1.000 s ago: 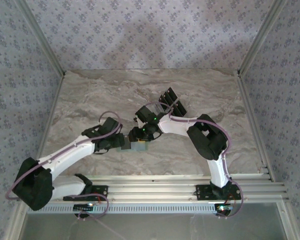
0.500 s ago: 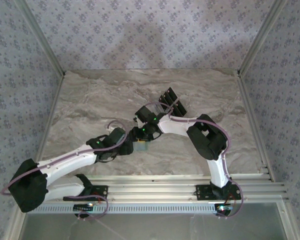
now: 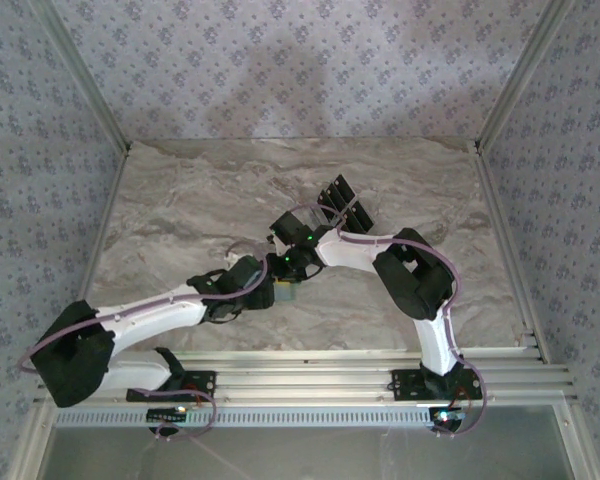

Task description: Put the credit cards into the card holder

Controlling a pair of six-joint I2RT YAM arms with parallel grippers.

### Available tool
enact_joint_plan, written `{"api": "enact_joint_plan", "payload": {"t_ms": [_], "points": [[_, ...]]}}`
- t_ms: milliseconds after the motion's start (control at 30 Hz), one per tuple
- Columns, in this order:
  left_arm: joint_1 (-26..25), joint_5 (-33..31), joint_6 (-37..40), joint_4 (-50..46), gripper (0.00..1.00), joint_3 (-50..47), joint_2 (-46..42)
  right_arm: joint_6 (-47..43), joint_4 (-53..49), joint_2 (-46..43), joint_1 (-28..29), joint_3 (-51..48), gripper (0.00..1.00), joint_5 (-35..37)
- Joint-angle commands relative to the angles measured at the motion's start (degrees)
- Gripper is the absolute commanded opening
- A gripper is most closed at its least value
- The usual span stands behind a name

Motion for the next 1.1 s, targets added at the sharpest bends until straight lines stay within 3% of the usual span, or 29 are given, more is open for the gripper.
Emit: {"api": "enact_joint_plan", "payload": {"t_ms": [0, 500, 1067], "points": [[-0.4, -2.1, 0.8, 1.7, 0.78, 2.2, 1.8, 0.5, -1.2, 1.7, 0.4, 0.3, 0.54, -0.4], [-0.8, -5.6, -0.9, 1.7, 0.78, 0.2, 4.5, 0.7, -1.0, 0.9, 0.2, 0.5, 0.54, -0.8], [-0.8, -5.7, -2.1, 3.3, 0.77, -1.3, 7.0, 1.8, -1.3, -7.8, -2.2, -2.6, 0.55, 1.2]]}}
